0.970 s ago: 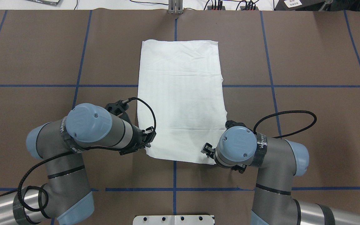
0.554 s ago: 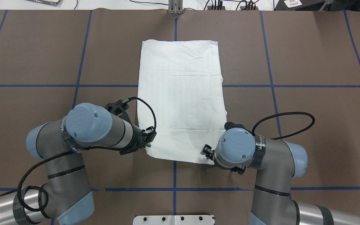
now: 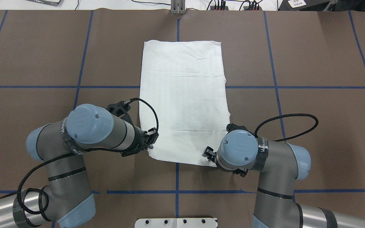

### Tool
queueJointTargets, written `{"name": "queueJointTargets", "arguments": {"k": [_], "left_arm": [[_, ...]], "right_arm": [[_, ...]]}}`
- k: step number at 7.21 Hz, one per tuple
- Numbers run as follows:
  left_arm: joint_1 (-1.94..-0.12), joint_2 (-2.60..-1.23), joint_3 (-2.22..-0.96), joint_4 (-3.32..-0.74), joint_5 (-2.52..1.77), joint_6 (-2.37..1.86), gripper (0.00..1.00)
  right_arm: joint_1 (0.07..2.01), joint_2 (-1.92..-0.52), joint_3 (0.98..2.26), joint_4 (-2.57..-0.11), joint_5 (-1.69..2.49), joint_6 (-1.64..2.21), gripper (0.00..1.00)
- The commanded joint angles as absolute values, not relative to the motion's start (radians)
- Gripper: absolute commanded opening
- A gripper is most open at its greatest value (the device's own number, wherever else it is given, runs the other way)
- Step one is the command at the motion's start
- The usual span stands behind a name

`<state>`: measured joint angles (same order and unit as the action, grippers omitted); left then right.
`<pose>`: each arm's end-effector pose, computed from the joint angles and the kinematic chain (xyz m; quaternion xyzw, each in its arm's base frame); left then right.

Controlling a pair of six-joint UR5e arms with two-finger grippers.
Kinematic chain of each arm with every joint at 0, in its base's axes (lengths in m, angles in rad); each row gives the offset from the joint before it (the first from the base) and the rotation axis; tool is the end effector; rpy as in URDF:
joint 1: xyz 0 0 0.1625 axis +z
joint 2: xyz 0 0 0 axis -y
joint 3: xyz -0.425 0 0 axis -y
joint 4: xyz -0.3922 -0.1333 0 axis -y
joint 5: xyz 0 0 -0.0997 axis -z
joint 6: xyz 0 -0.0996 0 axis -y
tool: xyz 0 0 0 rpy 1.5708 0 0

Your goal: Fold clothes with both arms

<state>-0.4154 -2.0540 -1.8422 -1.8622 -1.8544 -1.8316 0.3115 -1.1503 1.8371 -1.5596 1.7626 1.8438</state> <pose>0.5210 -0.3450 0.2318 -0.0839 0.5025 -0.2179 0.8325 -0.5513 -0.2976 0.3126 -0.0834 -0.3421 0.2381 0.9052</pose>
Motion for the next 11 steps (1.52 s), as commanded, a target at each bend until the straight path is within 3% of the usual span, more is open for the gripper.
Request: {"name": "queueJointTargets", "arguments": {"k": [1, 5, 7, 8, 11], "left_arm": [[-0.414, -2.054, -1.839, -1.864, -1.855, -1.832, 0.0], [-0.414, -2.054, -1.841, -1.862, -1.855, -1.832, 0.0], [-0.414, -2.054, -1.841, -1.862, -1.853, -1.833, 0.0], [-0.414, -2.054, -1.841, -1.862, -1.853, -1.832, 0.0], [-0.414, -2.054, -1.839, -1.862, -1.853, -1.832, 0.0]], "right_arm": [[0.311, -1.15, 1.83, -1.555, 1.764, 1.842, 1.0], [0.311, -1.147, 1.819, -1.551, 1.764, 1.841, 0.96], [0.313, -1.141, 1.819, -1.551, 1.764, 1.842, 0.32], [0.313, -1.14, 1.819, -1.551, 1.764, 1.841, 0.14], [0.322, -1.135, 1.818, -1.551, 1.764, 1.833, 0.0]]}}
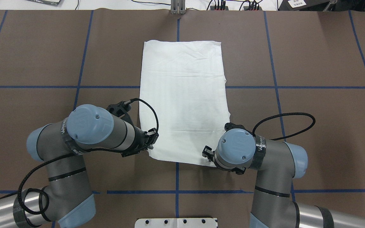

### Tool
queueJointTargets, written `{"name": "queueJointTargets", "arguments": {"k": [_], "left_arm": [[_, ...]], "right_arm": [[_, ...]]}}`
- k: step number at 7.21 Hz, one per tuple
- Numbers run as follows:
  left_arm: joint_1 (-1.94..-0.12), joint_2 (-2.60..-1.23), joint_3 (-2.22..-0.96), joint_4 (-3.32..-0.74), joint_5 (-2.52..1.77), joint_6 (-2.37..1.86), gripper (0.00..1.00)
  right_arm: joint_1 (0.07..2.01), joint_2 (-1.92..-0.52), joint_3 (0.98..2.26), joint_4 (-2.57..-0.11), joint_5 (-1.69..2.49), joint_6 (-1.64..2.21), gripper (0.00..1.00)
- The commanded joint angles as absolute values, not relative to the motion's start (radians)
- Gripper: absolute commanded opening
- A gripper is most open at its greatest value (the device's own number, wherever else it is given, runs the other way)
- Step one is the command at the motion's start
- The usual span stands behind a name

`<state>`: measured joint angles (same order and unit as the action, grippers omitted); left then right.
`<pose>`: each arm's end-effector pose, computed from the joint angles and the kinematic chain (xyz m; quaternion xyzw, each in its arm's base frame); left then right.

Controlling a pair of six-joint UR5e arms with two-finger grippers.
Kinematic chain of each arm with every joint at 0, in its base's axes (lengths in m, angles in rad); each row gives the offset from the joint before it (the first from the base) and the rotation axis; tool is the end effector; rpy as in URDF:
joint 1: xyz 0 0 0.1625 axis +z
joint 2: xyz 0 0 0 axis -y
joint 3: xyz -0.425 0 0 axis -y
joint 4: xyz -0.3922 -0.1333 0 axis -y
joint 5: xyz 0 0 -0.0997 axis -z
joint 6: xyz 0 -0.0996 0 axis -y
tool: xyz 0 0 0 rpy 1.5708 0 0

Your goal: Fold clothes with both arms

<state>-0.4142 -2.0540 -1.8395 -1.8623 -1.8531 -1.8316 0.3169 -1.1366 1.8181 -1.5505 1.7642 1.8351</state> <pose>0.5221 -0.3448 0.2329 -0.0838 0.5013 -0.2181 0.8331 -0.5560 -0.3025 0.3113 -0.0816 -0.3444 0.2360 0.9050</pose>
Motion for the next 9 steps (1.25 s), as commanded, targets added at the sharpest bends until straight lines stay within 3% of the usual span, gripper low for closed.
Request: {"name": "queueJointTargets", "arguments": {"k": [1, 9], "left_arm": [[-0.414, -2.054, -1.839, -1.862, -1.853, -1.832, 0.0], [-0.414, -2.057, -1.838, -1.864, -1.853, -1.832, 0.0]], "right_arm": [[0.328, -1.129, 1.819, -1.551, 1.764, 1.832, 0.0], [0.336, -1.114, 1.822, -1.552, 1.766, 1.842, 0.0]]}}
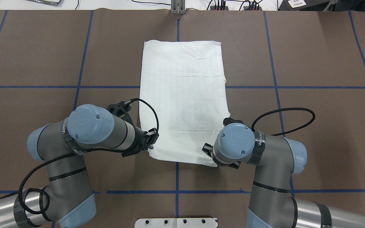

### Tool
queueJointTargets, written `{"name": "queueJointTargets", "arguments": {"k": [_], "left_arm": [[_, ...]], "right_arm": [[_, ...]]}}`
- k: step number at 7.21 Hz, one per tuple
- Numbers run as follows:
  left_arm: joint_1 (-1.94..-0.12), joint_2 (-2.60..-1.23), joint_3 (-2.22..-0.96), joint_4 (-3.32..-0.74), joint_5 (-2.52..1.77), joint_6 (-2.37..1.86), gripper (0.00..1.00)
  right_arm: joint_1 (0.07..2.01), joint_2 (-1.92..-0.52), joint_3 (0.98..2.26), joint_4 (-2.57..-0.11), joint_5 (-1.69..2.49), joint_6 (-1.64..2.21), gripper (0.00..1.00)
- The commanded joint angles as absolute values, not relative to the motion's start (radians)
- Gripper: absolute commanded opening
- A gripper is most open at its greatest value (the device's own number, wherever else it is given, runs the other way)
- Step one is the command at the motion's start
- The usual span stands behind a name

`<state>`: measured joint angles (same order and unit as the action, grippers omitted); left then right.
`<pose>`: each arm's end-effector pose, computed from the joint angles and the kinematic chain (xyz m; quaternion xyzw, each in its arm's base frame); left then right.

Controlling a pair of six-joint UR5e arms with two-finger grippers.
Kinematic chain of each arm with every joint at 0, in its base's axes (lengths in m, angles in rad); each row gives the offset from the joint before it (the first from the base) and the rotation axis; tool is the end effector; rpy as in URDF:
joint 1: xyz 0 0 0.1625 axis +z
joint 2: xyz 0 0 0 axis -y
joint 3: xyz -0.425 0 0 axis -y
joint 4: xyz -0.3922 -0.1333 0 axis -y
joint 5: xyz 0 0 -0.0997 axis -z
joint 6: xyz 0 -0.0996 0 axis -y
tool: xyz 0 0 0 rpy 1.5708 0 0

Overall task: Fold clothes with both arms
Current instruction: 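Grasp the shirt's near corners with both grippers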

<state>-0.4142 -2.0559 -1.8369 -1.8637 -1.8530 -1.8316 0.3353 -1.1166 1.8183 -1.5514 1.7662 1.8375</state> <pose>0.5229 -0.3452 0.2327 -0.0837 0.5016 -0.2180 0.8330 -0.5531 -0.3134 0.2988 -0.0792 -0.3540 0.2432 0.8996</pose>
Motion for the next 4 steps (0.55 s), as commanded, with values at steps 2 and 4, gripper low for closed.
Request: {"name": "queueJointTargets", "arguments": {"k": [2, 4], "left_arm": [[-0.416, -2.054, -1.868, -1.841, -1.856, -1.832, 0.0], [-0.411, -2.042, -1.968, -1.766, -1.885, -1.833, 0.0]], "right_arm": [[0.339, -1.121, 1.851, -1.552, 1.778, 1.835, 0.0], [0.341, -1.15, 1.942, -1.563, 1.779, 1.835, 0.0]]}}
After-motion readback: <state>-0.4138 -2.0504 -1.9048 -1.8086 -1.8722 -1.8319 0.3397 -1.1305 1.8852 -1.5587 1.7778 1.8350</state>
